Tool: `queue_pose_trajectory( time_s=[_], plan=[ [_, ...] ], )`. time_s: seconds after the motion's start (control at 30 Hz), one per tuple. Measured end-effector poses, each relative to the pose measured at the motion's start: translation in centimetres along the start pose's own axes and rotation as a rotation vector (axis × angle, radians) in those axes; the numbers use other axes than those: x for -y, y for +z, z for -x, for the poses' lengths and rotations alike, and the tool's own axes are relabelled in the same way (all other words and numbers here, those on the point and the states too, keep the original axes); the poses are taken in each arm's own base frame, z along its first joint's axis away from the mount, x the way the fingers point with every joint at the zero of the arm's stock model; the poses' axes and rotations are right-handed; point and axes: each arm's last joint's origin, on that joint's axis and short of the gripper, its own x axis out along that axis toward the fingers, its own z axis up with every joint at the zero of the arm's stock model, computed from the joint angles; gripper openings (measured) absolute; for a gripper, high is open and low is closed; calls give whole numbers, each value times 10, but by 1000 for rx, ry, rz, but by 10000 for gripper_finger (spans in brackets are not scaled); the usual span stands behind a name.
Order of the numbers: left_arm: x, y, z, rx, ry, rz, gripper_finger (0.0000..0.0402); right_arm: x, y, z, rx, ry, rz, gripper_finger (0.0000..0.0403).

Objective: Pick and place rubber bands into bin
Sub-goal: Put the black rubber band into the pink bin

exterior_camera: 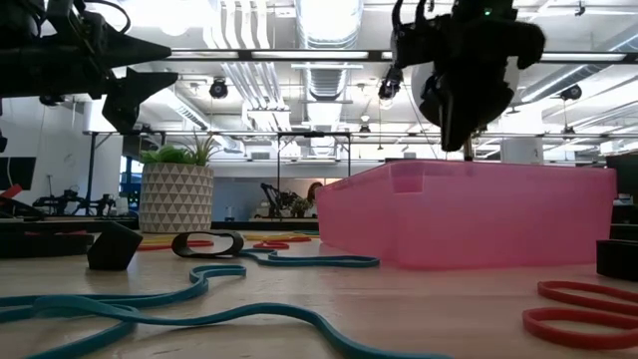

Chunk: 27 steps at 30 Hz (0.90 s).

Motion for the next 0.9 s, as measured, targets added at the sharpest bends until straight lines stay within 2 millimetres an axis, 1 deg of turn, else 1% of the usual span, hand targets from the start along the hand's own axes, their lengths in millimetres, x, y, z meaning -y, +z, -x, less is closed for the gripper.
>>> queue_pose_trajectory(
  time_s=[0.07,0.2,0.3,0.4,0.47,0.57,0.67,0.83,0.9],
  plan=[
    [0,0,0,0,0,0,184,-2,-6,6,-18,-13,43,116],
    [0,0,0,0,0,0,184,-12,-25,29,2,-5,155,159],
    [0,0,0,-1,0,0,184,-24,-39,40,12,10,135,176],
    [0,0,0,0,0,0,184,-40,-52,45,19,34,93,182],
    [0,0,0,0,0,0,184,-55,-61,44,-2,71,96,183],
    [0,0,0,0,-1,0,184,-79,-73,37,-43,111,108,181],
    [0,0,0,-2,-1,0,184,-98,-83,30,-84,100,58,181],
    [0,1,0,10,-1,2,184,-121,-92,16,-123,67,-78,182],
    [2,6,0,70,-7,44,184,-127,-94,9,-135,54,-125,182]
  ],
)
